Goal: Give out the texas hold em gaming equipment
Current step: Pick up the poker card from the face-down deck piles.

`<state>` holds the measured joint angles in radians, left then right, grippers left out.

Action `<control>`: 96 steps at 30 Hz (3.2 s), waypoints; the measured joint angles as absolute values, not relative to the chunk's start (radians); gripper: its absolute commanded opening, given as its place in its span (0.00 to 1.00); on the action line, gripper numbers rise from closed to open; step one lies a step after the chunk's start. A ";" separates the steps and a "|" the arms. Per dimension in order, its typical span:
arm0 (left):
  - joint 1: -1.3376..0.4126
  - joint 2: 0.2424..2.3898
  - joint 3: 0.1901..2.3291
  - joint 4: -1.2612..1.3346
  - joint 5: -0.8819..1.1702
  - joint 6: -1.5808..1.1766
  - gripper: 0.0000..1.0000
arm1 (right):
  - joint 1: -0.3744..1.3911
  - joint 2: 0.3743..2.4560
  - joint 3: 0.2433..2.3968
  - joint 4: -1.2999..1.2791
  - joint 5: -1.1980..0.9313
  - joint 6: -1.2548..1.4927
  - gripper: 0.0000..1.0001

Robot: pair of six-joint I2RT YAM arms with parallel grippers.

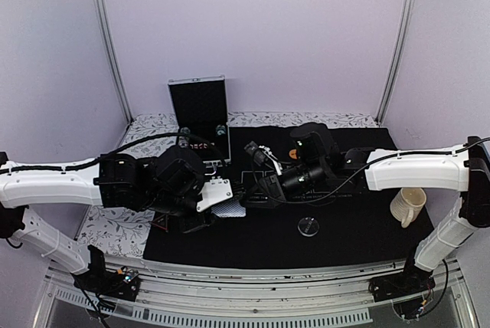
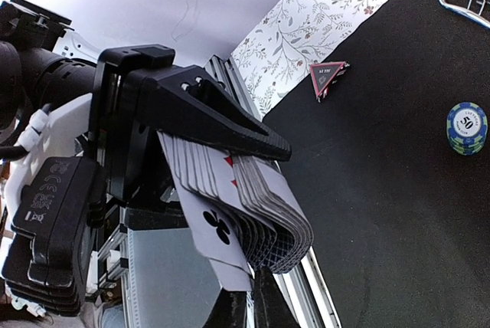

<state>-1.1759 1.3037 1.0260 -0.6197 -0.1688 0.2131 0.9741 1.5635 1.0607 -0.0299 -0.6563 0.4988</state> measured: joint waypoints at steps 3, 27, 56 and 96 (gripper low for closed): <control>-1.176 1.303 1.026 -0.620 -0.169 0.212 0.46 | 0.974 1.563 1.061 -0.035 -0.654 0.500 0.04; -1.176 1.302 1.026 -0.617 -0.162 0.190 0.45 | 0.968 1.535 1.065 -0.097 -0.625 0.490 0.12; -1.155 1.267 0.958 -0.562 -0.055 0.074 0.45 | 0.968 1.545 1.070 -0.097 -0.578 0.501 0.10; -1.112 1.234 0.916 -0.535 -0.026 0.047 0.44 | 0.949 1.434 1.070 -0.157 -0.562 0.470 0.02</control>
